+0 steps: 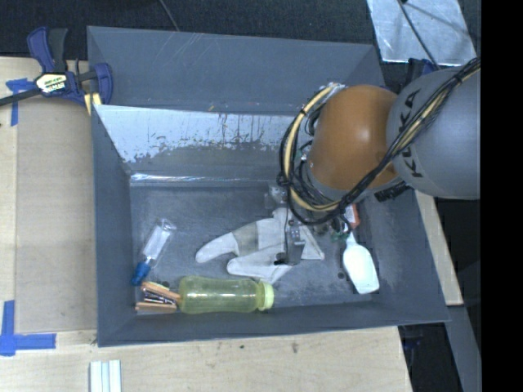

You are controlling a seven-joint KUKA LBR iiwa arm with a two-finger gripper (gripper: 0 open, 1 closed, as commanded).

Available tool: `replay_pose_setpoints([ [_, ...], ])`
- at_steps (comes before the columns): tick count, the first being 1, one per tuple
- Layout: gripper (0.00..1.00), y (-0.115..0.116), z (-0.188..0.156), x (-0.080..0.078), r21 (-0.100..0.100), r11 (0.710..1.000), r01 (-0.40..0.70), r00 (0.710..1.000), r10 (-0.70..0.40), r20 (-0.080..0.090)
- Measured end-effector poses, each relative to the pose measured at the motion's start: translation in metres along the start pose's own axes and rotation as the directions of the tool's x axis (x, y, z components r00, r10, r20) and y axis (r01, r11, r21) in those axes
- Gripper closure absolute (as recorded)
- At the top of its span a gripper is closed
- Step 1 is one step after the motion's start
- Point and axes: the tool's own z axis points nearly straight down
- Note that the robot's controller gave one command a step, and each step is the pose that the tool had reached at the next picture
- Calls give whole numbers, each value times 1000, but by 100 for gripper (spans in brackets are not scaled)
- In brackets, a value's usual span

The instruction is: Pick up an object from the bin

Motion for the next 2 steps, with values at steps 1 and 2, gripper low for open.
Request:
replay_pose_setpoints([
  [1,100,-1,59,-18,-1,999,52,999,-52,-7],
  [2,100,-1,59,-18,-1,999,52,999,-52,-7],
])
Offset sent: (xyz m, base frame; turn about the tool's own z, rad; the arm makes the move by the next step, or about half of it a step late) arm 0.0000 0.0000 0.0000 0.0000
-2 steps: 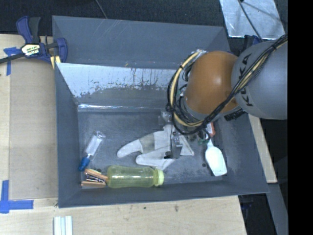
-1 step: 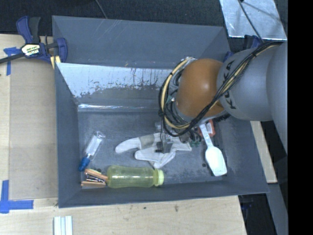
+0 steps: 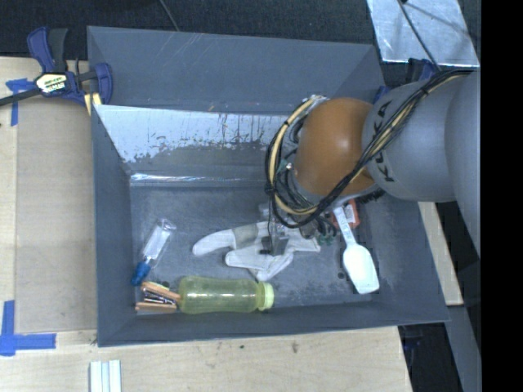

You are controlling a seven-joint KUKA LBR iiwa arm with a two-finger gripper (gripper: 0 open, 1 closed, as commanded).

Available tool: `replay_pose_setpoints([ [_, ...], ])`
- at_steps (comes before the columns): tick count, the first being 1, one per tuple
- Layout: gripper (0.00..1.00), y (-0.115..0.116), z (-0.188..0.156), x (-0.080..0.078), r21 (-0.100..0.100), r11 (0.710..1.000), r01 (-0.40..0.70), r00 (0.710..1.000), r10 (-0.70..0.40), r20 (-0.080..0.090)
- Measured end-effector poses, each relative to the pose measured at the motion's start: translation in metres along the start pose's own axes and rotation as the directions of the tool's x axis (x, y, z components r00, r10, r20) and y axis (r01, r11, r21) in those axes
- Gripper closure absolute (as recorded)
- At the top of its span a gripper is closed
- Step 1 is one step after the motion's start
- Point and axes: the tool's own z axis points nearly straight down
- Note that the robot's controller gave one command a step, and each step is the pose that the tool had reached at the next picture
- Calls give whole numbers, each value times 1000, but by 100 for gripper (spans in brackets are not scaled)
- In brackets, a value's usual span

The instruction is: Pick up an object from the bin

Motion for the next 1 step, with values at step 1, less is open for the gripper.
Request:
replay_pose_setpoints([
  [1,100,18,-189,14,1,1000,-5,1000,5,9],
])
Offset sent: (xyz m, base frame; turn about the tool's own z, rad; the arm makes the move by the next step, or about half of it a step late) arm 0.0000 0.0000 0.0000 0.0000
